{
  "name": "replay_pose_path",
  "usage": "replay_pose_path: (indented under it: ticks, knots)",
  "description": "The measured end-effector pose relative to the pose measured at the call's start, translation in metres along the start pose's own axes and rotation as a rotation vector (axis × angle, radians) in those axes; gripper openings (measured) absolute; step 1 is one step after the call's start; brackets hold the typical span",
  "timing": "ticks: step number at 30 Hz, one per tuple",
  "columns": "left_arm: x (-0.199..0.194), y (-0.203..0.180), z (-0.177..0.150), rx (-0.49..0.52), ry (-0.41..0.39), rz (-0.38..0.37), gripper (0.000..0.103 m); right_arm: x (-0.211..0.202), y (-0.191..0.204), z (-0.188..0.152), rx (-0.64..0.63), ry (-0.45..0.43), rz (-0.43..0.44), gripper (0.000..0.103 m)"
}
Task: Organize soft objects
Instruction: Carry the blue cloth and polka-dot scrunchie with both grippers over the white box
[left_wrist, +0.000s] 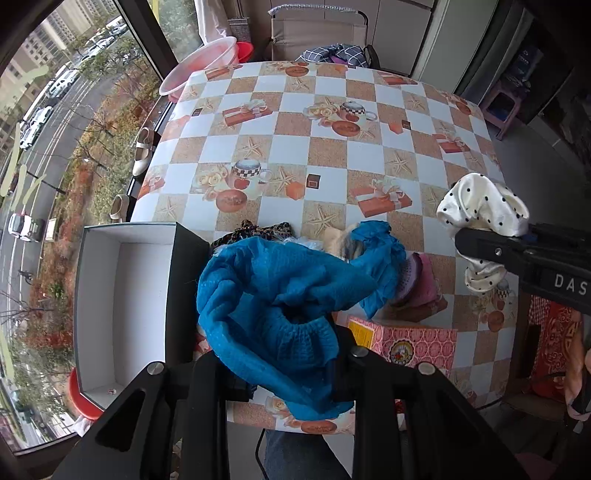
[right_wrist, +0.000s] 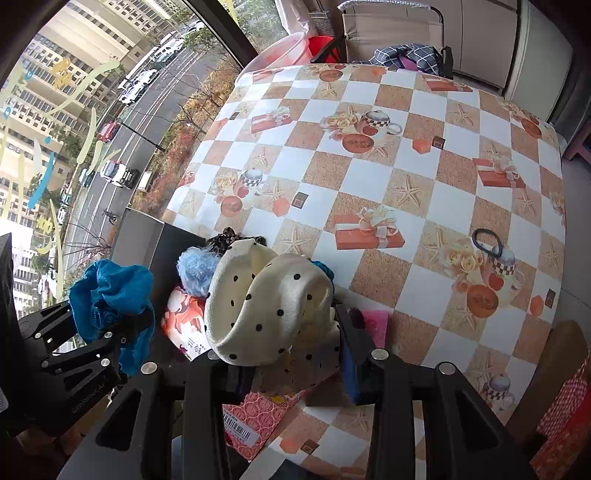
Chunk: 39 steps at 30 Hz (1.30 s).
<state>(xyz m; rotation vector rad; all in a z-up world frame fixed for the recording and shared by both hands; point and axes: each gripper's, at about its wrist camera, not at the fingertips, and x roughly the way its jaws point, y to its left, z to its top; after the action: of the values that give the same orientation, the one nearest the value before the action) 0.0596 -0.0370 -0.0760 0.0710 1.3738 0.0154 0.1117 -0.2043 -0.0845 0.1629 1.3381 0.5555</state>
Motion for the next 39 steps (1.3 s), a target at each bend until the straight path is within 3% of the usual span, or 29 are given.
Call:
replay_pose_path:
  ticks: [8, 13, 25, 30, 39]
  knots:
    - [0.001, 0.005, -0.027, 0.101, -0.011, -0.036, 0.029, -0.002, 0.014, -0.04, 0.069, -0.008, -0.002, 0.039]
    - [0.006, 0.017, -0.054, 0.189, 0.0, -0.088, 0.029, 0.001, 0.029, -0.07, 0.155, -0.018, -0.055, 0.039]
    - [-0.012, 0.043, -0.081, 0.36, -0.069, -0.199, 0.029, 0.004, 0.103, -0.12, 0.242, -0.058, -0.114, 0.039]
    - [-0.014, 0.067, -0.086, 0.347, -0.086, -0.223, 0.029, 0.015, 0.136, -0.122, 0.203, -0.045, -0.132, 0.039]
    - [-0.018, 0.125, -0.087, 0.209, -0.132, -0.224, 0.029, 0.038, 0.188, -0.112, 0.077, 0.003, -0.158, 0.039]
